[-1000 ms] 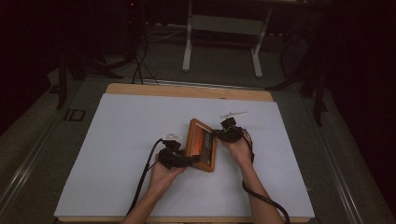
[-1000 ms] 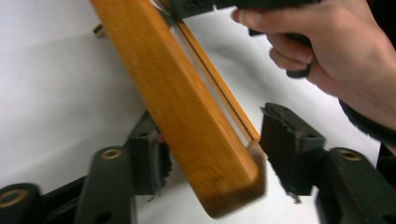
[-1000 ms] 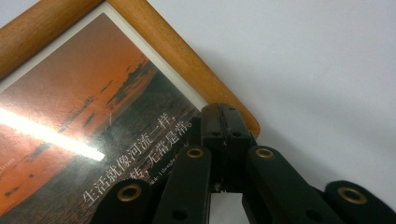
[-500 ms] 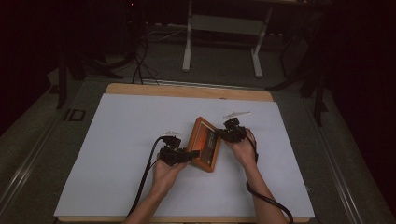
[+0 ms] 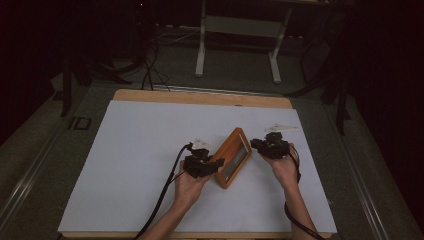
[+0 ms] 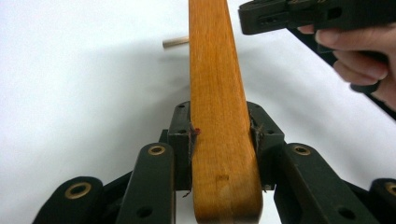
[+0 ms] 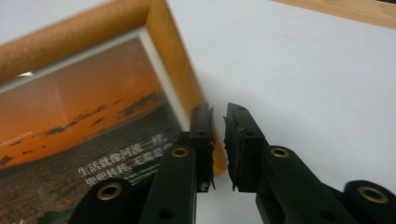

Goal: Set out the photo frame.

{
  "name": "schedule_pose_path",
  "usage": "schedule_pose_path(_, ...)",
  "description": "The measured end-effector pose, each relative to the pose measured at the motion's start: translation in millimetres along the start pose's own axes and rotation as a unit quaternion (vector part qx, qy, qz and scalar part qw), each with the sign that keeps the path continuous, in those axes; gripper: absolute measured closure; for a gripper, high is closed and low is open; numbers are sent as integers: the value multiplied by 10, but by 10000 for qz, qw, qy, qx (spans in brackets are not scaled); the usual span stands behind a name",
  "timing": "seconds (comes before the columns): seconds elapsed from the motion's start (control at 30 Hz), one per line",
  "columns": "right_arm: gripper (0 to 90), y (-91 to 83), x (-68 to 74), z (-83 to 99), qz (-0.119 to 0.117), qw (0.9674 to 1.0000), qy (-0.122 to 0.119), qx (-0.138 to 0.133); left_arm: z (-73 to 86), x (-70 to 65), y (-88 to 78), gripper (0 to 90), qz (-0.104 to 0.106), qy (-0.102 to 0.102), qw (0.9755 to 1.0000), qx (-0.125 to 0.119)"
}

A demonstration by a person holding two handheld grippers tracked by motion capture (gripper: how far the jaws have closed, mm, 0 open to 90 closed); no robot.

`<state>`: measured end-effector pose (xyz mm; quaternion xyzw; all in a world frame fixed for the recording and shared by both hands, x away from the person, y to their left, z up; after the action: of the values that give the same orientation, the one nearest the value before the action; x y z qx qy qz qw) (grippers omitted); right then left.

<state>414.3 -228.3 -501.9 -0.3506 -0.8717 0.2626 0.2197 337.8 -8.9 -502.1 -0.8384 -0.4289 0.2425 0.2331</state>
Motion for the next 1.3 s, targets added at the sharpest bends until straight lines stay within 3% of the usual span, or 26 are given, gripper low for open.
schedule_pose_path(0.13,787,-177,-112,108,43,9998,178,-65,-34,-92,2,687,-22,353,9994,-39)
schedule_pose_path(0.37,764,-322,-191,224,36,9997,207,-112,-74,-120,8,689,39,694,9976,-57)
schedule_pose_path(0.5,751,-342,-202,261,18,9997,188,-124,-130,-111,10,690,101,971,9952,-28)
schedule_pose_path(0.63,740,-345,-218,284,14,9996,228,-135,-289,-106,-14,690,216,1327,9909,29)
schedule_pose_path(0.87,721,-385,-187,261,-92,9996,130,-231,-530,-19,-171,690,470,1846,9816,135)
schedule_pose_path(1.13,706,-333,-111,247,-229,9996,-20,-187,-586,137,-442,689,690,2338,9686,482)
schedule_pose_path(1.3,704,-277,-47,217,-298,9994,-119,-145,-626,192,-589,688,698,2797,9537,853)
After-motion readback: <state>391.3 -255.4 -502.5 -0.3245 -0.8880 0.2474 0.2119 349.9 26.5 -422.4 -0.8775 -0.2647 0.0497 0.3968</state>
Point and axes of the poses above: each handheld gripper's, and its own axes: y roughly forward along the jaws, z roughly out of its underside, x roughly to its left, the point moved 4 cm from there along y, roughly forward along the jaws, and after that the axes turned 9 degrees about -z, right-handed, at the moved point
